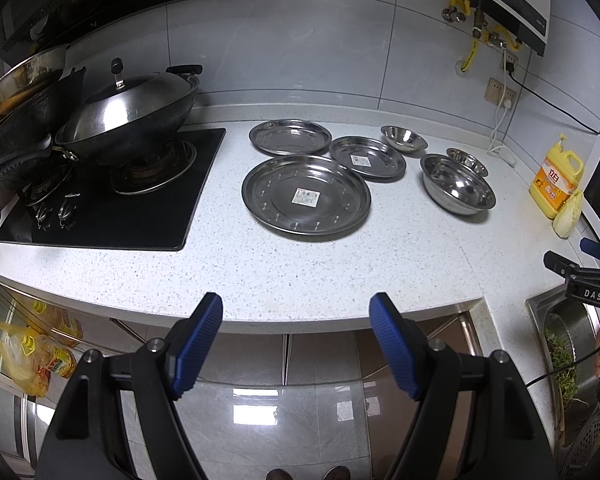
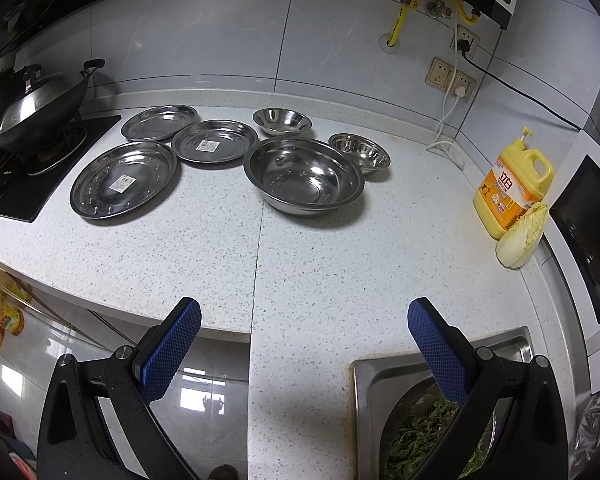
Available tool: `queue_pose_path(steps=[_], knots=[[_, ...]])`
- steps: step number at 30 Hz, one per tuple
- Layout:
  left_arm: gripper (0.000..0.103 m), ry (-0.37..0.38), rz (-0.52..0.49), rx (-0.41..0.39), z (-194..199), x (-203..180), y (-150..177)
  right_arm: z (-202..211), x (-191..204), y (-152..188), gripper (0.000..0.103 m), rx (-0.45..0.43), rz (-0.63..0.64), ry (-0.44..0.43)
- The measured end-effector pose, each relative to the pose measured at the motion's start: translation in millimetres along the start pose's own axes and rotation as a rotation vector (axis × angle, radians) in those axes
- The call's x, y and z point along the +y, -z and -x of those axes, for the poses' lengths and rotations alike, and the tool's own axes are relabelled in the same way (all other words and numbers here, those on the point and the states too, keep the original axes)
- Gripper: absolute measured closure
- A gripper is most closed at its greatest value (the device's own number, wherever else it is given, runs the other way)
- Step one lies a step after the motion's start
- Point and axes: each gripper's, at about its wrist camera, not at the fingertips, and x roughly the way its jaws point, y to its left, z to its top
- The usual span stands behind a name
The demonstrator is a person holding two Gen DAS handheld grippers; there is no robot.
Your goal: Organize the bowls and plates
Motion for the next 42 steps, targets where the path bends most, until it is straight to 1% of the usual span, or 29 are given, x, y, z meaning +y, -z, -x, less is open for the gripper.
queue_pose_path(steps=[26, 42], knots=[[0.028, 0.004, 0.019, 0.008, -5.4, 1.7, -0.5, -2.3, 1.2, -0.1, 0.001, 0.002, 0.003, 0.002], [0.028, 0.011, 0.041, 0.010, -6.4, 5.6, -1.7, -1.3, 8.6, -1.8, 0.001, 0.002, 0.016, -0.001]])
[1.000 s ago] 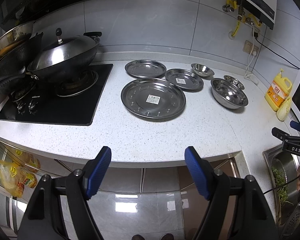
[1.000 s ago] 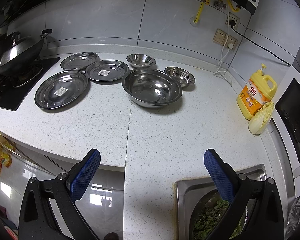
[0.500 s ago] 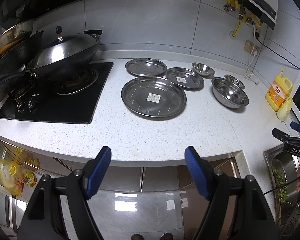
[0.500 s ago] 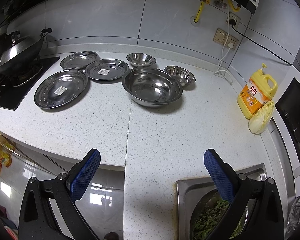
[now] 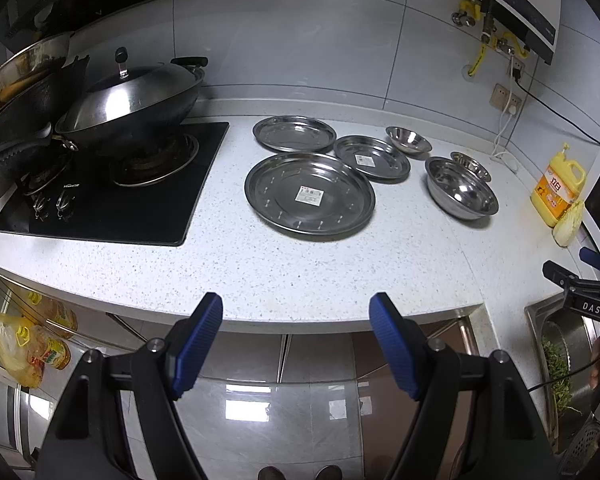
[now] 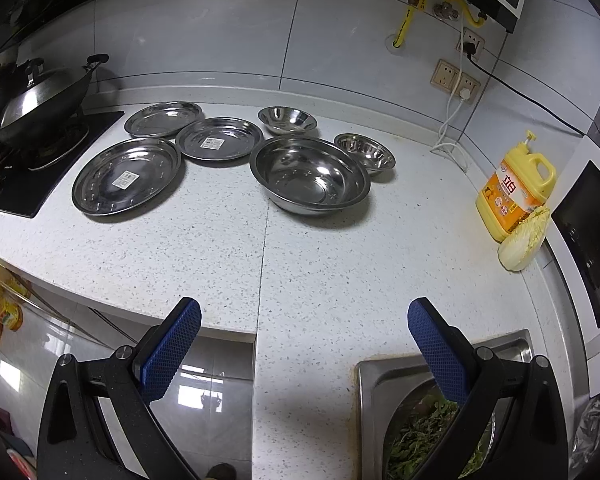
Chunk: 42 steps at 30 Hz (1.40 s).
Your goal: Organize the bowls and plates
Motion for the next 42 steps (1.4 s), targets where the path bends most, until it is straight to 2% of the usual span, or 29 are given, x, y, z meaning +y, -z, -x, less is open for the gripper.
queue_pose_path(steps=[21, 42], knots=[[0.028, 0.009, 0.002, 0.000, -8, 9, -19, 2, 22, -15, 0.001, -0.018, 0.008, -0.014], [0.028, -0.030, 0.005, -0.007, -52, 38, -70, -16, 117, -61, 0.001, -0.057, 0.098, -0.133]])
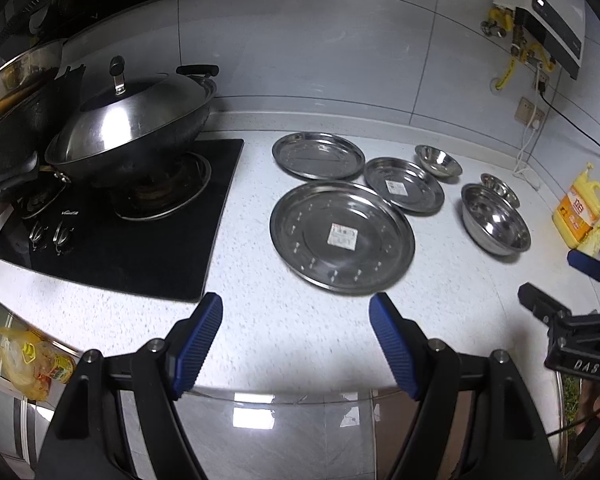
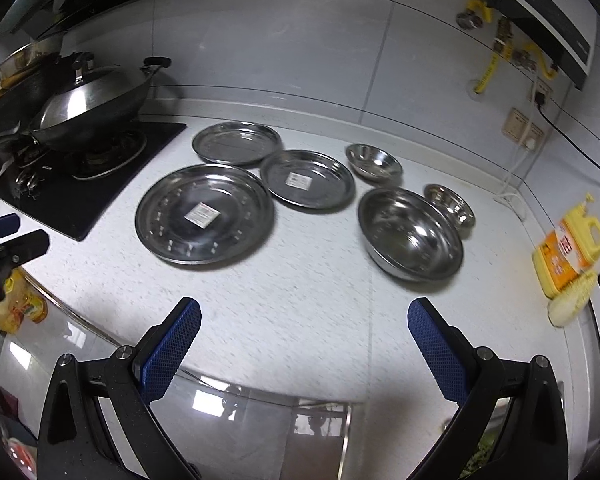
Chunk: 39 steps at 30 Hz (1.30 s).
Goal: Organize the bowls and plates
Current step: 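Move both tools toward the large labeled steel plate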
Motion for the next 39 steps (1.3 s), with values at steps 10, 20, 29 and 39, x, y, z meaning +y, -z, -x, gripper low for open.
queue_pose_path(steps=[10, 20, 29, 39], knots=[[0.028, -0.029, -0.019, 0.010, -45, 11, -25, -32, 31, -27, 0.001, 0.009, -0.002, -0.040], [0.028, -0.048, -0.021, 0.048, -105, 16, -46, -75, 41, -42, 0.001, 0.052, -0.028, -0.053], [0.028, -0.079, -0.032, 0.082, -157, 14, -60, -126, 40, -53, 0.001, 0.107, -0.061, -0.061], [0.028, -0.118, -0.041, 0.119, -196, 12, -64, -166, 35, -54, 0.001, 0.163, -0.090, -0.059]])
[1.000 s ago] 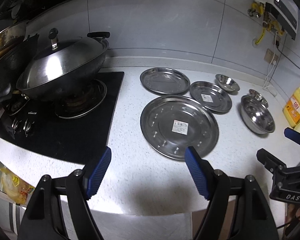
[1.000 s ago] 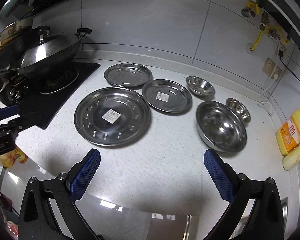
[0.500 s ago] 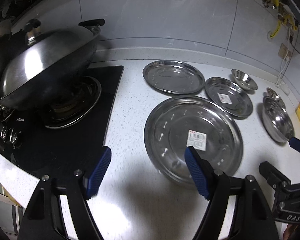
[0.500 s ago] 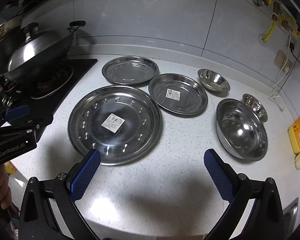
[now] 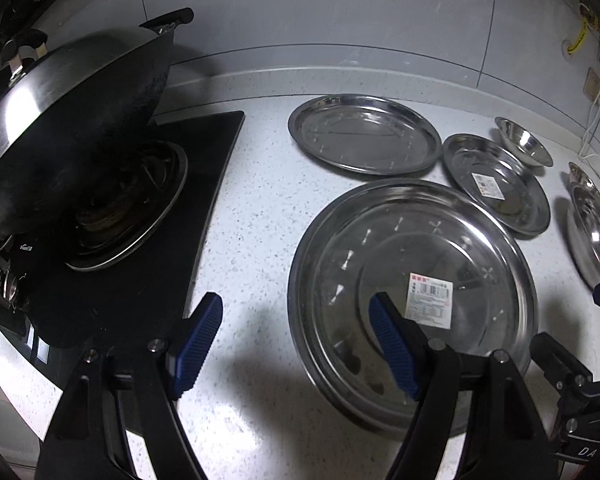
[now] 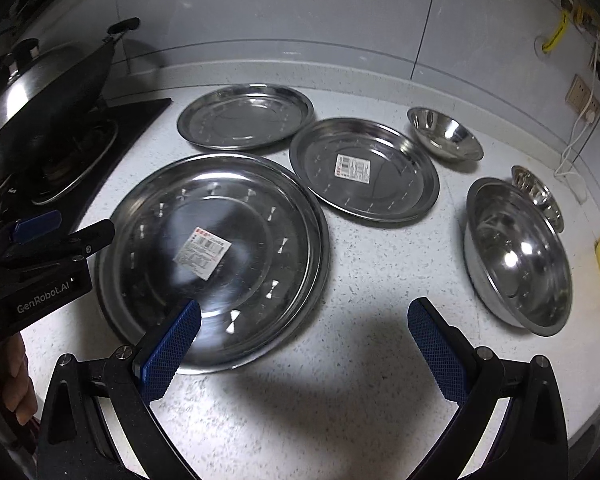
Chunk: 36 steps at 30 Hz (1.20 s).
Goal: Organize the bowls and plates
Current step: 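Move both tools toward the large labeled steel plate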
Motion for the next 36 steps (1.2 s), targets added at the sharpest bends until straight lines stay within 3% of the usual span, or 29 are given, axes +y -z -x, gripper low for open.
queue_pose_path(steps=[17, 22, 29, 36], knots=[[0.028, -0.045, -0.012, -0.148, 17, -6, -6, -17, -5, -10, 0.001, 0.003, 0.001, 0.003], [0.028, -0.042, -0.009, -0.126, 6, -5, -7, -24, -4, -10, 0.001, 0.010, 0.001, 0.001], [0.028, -0.001, 0.010, -0.016, -27, 1, -7, -37, -5, -13, 0.001, 0.031, -0.007, -0.001], [0.028, 0.035, 0.008, 0.028, -40, -2, -6, -55, -7, -14, 0.001, 0.072, -0.037, -0.035]])
